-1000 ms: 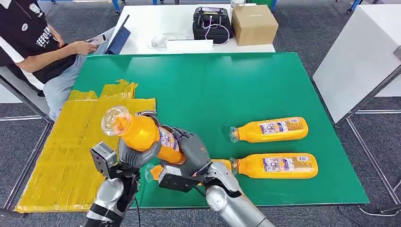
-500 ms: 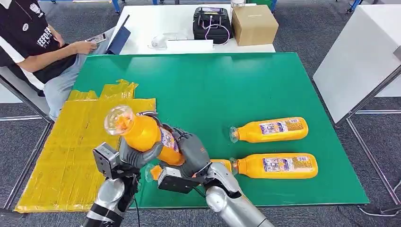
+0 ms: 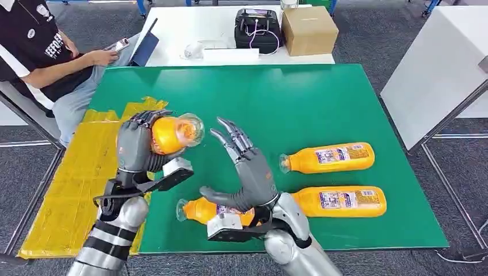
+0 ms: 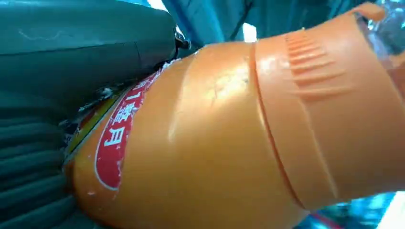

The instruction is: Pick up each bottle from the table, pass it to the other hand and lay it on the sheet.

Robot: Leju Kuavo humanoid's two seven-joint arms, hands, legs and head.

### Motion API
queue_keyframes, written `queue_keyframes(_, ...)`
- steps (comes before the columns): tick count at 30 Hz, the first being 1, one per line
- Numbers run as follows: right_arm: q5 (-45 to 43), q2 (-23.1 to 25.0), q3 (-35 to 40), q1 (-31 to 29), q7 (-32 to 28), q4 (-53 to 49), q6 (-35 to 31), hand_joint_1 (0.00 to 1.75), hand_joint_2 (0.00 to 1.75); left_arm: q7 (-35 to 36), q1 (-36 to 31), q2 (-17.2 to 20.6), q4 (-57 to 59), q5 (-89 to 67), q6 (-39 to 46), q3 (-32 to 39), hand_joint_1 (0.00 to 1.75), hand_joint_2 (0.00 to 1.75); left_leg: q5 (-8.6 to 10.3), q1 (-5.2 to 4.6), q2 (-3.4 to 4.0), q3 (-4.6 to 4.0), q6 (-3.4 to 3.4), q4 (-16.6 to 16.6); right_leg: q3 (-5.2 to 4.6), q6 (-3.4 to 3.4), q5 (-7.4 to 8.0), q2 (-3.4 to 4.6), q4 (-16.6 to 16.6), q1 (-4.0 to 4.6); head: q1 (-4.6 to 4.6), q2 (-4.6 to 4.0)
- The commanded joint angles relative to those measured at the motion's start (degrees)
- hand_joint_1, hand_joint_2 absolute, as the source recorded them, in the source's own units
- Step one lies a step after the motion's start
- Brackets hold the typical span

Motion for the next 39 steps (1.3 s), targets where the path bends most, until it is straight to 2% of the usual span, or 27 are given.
queue_keyframes(1, 0.0, -3.7, -0.4, 0.1, 0.5, -5.6, 0.0, 0.0, 1.75, 0.5, -7.0, 2.9, 12.7, -1.3, 1.3, 1.1, 1.75, 1.75, -0.05, 0.15, 0.11, 0.29, -0.04, -0.1, 0.39, -0.09, 0.03, -0.01, -0.3, 0.18, 0.0, 0.0)
queue_keyframes(12, 0.0, -3.6, -0.2, -0.1, 0.5, -5.0, -0.1, 0.0, 1.75, 2.5, -6.8, 3.3, 12.5, -5.2, 2.4, 0.4, 1.75, 1.75, -0.01, 0.06, 0.01, 0.06, -0.02, 0.0, 0.11, -0.15, 0.06, -0.06, -0.1, 0.05, 0.02, 0.0)
queue_keyframes(19, 0.1, -3.9, 0.3, -0.1, 0.4, -6.3, -0.5, 0.0, 1.75, 5.5, -8.5, 4.0, 17.0, -9.4, 0.7, -0.2, 1.75, 1.75, 0.0, 0.05, 0.01, 0.05, -0.02, 0.0, 0.08, -0.15, 0.05, -0.05, -0.1, 0.06, 0.0, 0.0)
queue_keyframes(20, 0.2, -4.0, 0.4, 0.0, 0.5, -6.5, -0.4, 0.0, 1.75, 6.0, -8.6, 4.2, 17.5, -9.8, 0.4, -0.2, 1.75, 1.75, -0.06, 0.16, 0.07, 0.26, -0.06, 0.0, 0.36, -0.19, 0.04, -0.06, -0.2, 0.18, 0.0, 0.0)
queue_keyframes(21, 0.2, -4.0, 0.4, 0.0, 0.6, -6.6, -0.3, 0.0, 1.75, 6.3, -8.7, 4.4, 17.9, -10.4, 0.2, -0.3, 1.75, 1.75, 0.0, 0.03, 0.02, 0.05, -0.02, 0.0, 0.07, -0.14, 0.05, -0.04, -0.1, 0.05, 0.0, 0.0)
queue_keyframes(23, 0.2, -4.0, 0.5, -0.2, 0.6, -6.5, -0.1, 0.0, 1.75, 6.9, -9.3, 4.8, 19.2, -11.6, -0.2, -0.7, 1.75, 1.75, -0.02, 0.06, 0.04, 0.08, -0.02, 0.0, 0.12, -0.15, 0.05, -0.03, -0.1, 0.08, 0.0, 0.0)
queue_keyframes(25, 0.2, -4.0, 0.7, -0.5, 0.5, -6.6, 0.0, 0.0, 1.75, 7.5, -10.4, 5.2, 21.5, -13.1, -0.5, -1.2, 1.75, 1.75, -0.04, 0.08, 0.05, 0.13, -0.03, 0.0, 0.18, -0.16, 0.04, -0.03, -0.1, 0.1, 0.02, 0.0)
queue_keyframes(26, 0.0, -4.7, 1.6, -1.4, -0.8, -7.3, -0.5, 0.0, 1.75, 6.7, -12.1, 7.3, 25.6, -17.9, -7.5, -5.9, 1.75, 1.75, 0.0, 0.03, 0.02, 0.03, -0.02, 0.0, 0.05, -0.14, 0.06, -0.03, 0.0, 0.05, 0.0, 0.0)
queue_keyframes(29, -0.6, -5.2, 1.8, -1.9, 0.4, -8.9, 0.1, 0.0, 1.75, 4.5, -15.2, 5.3, 39.7, -16.3, -5.0, -7.8, 1.75, 1.75, 0.02, 0.04, -0.06, 0.16, -0.03, 0.0, 0.21, -0.16, 0.04, -0.14, -0.1, 0.06, 0.0, 0.0)
queue_keyframes(36, -0.3, -5.5, 2.5, -1.9, 0.5, -8.4, 0.0, 0.0, 1.75, 5.7, -15.5, 5.7, 42.6, -15.5, -5.7, -8.7, 1.75, 1.75, -0.01, 0.03, 0.06, 0.11, -0.01, 0.0, 0.15, -0.15, 0.05, -0.01, -0.1, 0.04, 0.02, 0.0)
queue_keyframes(37, -0.2, -5.5, 2.7, -2.0, 0.6, -8.2, 0.1, 0.0, 1.75, 5.2, -15.2, 5.5, 42.7, -14.7, -5.8, -8.5, 1.34, 1.75, -0.01, 0.03, 0.07, 0.08, -0.01, 0.0, 0.1, -0.15, 0.05, 0.01, -0.1, 0.04, 0.02, 0.0)
queue_keyframes(38, -0.2, -5.5, 2.8, -2.1, 0.6, -7.9, 0.1, 0.0, 1.75, 4.9, -15.0, 5.3, 42.7, -13.9, -5.9, -8.3, 0.03, 1.75, -0.05, 0.09, 0.13, 0.18, -0.03, 0.0, 0.22, -0.17, 0.04, 0.04, -0.1, 0.1, 0.0, 0.0)
queue_keyframes(39, -0.1, -5.4, 2.9, -2.2, 0.6, -7.8, 0.1, 0.0, 1.75, 4.9, -14.8, 5.2, 42.7, -13.9, -5.7, -8.3, 0.0, 1.75, -0.02, 0.05, 0.09, 0.1, -0.02, 0.0, 0.12, -0.16, 0.06, 0.03, -0.1, 0.05, 0.0, 0.0)
